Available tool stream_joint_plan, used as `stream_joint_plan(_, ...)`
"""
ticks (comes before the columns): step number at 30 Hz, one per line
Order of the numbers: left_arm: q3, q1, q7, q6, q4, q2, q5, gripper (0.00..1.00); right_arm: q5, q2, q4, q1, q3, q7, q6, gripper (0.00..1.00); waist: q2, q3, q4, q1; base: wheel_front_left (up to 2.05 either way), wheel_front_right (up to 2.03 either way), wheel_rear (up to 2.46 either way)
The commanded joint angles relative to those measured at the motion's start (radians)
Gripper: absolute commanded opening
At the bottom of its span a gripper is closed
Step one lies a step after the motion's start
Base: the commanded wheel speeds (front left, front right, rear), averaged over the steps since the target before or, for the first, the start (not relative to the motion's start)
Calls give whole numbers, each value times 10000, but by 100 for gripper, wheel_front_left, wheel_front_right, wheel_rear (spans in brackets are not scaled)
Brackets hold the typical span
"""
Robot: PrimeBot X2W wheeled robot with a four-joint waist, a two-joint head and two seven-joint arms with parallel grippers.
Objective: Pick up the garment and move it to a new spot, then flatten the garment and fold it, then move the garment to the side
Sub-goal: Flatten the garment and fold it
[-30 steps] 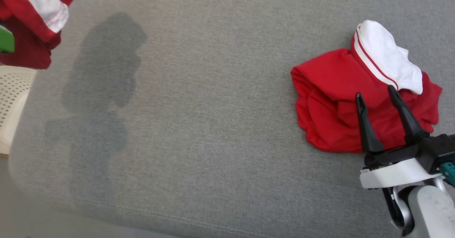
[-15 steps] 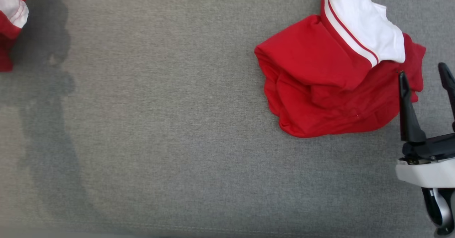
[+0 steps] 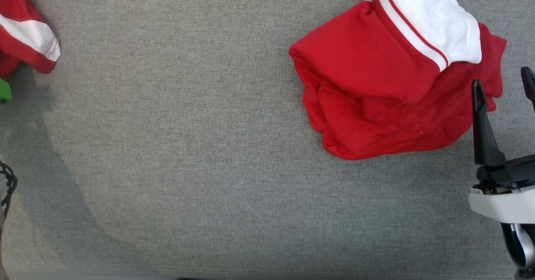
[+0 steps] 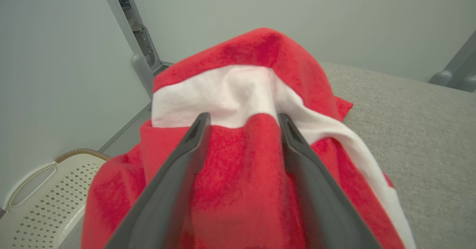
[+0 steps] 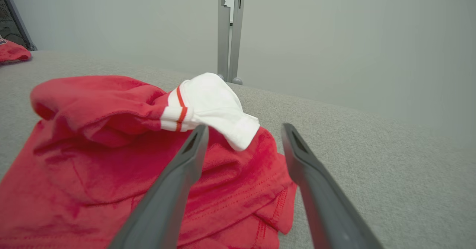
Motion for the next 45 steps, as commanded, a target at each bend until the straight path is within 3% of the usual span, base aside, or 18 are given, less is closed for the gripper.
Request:
stream_joint_plan(1, 139, -188, -8, -53, -158, 47, 178, 100, -65, 21, -22, -59, 14, 12, -3, 100, 0, -16, 31, -1, 0, 0, 0)
stream_joint_plan(9, 1047, 4, -8, -155, -1892, -38, 1176, 100, 122, 144, 563, -156, 159, -233, -3, 100, 0, -615, 102, -1, 0, 0, 0)
stream_joint_plan(18, 1413, 610, -5, -291, -3799, -455, 2144, 100, 355, 648, 1922, -457, 794, -784, -3, 100, 0, -1818, -543, -1, 0, 0, 0)
stream_joint_plan(30, 1298, 2783, -5, -338, -5486, -1187, 2382, 100, 641, 1351, 3115, -427, 1375, -1014, -3, 100, 0, -3175, -1413, -1, 0, 0, 0)
stream_joint_plan(45, 1098, 5782, -5, -345, -6824, -2239, 2454, 100, 732, 1673, 3611, 85, 1539, -1015, -3, 100, 0, -4527, -1416, -1, 0, 0, 0)
